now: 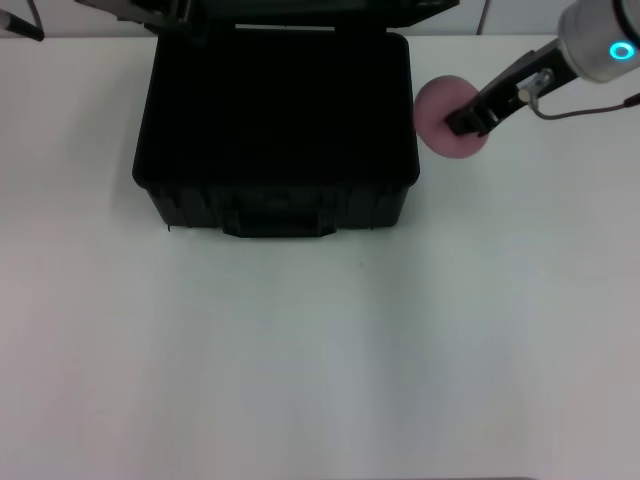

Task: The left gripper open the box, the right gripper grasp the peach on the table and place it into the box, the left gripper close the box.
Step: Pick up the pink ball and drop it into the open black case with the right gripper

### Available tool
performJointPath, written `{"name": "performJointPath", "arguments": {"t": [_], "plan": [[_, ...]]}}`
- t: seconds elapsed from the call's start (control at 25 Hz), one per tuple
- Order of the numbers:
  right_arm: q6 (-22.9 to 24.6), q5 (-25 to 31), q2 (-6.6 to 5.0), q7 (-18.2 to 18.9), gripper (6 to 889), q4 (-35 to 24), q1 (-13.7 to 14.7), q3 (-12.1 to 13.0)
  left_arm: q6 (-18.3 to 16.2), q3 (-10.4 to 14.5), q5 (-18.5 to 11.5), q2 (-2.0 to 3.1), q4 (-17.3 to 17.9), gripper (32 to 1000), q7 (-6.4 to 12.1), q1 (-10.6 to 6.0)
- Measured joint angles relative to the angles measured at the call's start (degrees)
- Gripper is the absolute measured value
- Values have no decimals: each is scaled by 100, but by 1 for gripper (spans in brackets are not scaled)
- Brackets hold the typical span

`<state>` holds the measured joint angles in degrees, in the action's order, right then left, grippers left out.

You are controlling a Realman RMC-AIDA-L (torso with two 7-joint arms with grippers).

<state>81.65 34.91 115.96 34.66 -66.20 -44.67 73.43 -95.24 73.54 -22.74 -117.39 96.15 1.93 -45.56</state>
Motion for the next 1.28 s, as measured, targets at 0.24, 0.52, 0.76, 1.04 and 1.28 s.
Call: {"name": "performJointPath", "arguments": {"t": [0.24, 0.52, 0.76, 1.04, 1.28], "plan": [[-450, 12, 147, 218, 69, 536, -219, -3, -4, 12, 1, -3, 0, 384, -5, -18], [-1060, 229, 209, 437, 74, 1133, -544, 93, -4, 20, 1, -3, 0, 385, -11, -29], [-1537, 467, 213, 540, 79, 1500, -690, 240, -4, 20, 1, -3, 1, 385, -14, -40], [-2014, 719, 243, 699, 85, 1938, -767, 444, -4, 20, 1, -4, 1, 386, -16, -50], [-2316, 937, 259, 834, 89, 2141, -752, 580, -4, 20, 1, -3, 1, 386, -17, -50]]}}
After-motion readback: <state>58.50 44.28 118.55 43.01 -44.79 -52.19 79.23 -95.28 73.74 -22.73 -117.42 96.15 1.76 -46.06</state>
